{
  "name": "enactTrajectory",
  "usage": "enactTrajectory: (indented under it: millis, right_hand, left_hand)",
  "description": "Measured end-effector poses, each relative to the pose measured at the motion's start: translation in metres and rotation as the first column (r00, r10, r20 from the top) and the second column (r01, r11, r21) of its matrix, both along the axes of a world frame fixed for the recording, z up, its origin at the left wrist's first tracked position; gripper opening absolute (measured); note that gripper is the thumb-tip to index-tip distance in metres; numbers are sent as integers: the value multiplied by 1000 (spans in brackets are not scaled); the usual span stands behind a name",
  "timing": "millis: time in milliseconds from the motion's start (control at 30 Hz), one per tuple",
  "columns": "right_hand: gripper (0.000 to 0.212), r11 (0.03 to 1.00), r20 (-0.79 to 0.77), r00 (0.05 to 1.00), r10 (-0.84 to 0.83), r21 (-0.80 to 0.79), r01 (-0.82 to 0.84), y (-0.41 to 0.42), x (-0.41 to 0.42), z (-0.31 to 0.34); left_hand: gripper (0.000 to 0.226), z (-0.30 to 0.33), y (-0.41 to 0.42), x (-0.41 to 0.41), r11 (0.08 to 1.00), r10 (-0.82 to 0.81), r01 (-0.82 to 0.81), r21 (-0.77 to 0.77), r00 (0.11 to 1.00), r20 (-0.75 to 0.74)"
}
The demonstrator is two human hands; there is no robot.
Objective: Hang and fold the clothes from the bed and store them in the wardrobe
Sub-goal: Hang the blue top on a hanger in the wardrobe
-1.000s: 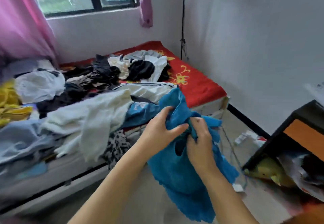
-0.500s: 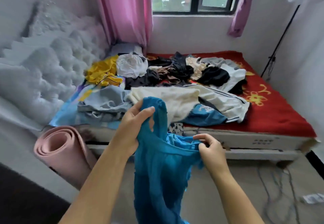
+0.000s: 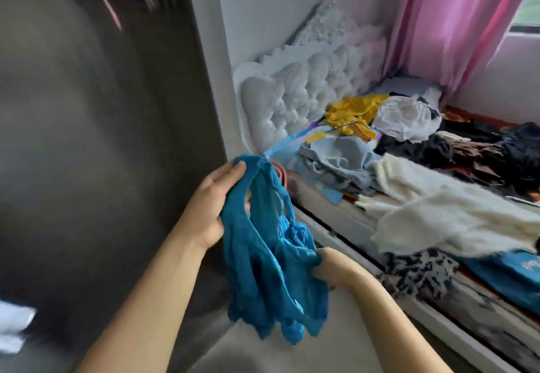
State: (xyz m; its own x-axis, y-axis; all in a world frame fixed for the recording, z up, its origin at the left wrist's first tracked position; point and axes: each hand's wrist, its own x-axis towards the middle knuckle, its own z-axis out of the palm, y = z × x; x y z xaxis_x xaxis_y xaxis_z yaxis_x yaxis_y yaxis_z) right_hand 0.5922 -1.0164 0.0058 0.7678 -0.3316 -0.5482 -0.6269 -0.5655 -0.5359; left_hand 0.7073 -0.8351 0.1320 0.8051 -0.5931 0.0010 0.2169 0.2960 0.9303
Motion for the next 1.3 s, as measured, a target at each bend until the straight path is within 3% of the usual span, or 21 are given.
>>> enactTrajectory:
  millis: [100,233,300,400,567,600,633,700,800,900,1067,1133,1233,1267,1300]
  right_hand:
    - [16,997,93,993,-66,-32,69,17,32,8]
    - [25,989,266,953,-146,2,151,26,76,45]
    - [27,977,297,937,-181,159,139,49,96,69]
    - [23,825,307,882,-357,546,144,85,121,100]
    - [25,501,300,789,-536,865,11,157,165,143]
    - [24,518,330,794,-511,855,-22,167,172,150]
    - [21,597,389,803,-451,801,-52,175,179,157]
    - [15,777,512,820,-255,614,-142,188,191,174]
    - [22,940,618,785,-49,294,-173,208,206,206]
    - [25,988,657,754,11,109,-110,222,221,230]
    - [19,989,557,819,139,-42,-139,240,250,254]
    - [21,993,716,688,119,-80,-88,239,267,270]
    - [20,961,949,263,171,-220,168,234,299,310]
    - [22,939,959,185,213,-254,233,232,313,325]
    - [25,916,952,166,258,-296,272,230,329,337]
  left_hand:
    - [33,2,66,10,957,286,-288,-42,957,-45]
    - [30,1,141,23,797,580,-596,-101,801,-148]
    - [31,0,172,22,735,649,-669,-107,740,-176]
    - [33,6,200,25,711,679,-697,-98,716,-162]
    - [28,35,266,41,796,585,-586,-154,809,-55]
    - [25,40,280,45,806,577,-572,-152,816,-9]
    - [24,45,294,50,808,579,-570,-149,815,27]
    - [21,54,317,64,798,600,-589,-126,796,78]
    - [24,66,337,83,748,662,-651,-128,746,74]
    - [20,77,338,103,728,685,-670,-144,719,117]
    - [17,94,335,131,776,631,-616,-134,753,188]
    - [17,98,338,142,785,619,-605,-133,759,201]
    - [20,98,343,158,780,625,-616,-115,754,201]
    - [22,97,345,164,776,629,-622,-107,753,193]
    - [23,95,347,170,773,633,-626,-98,753,182]
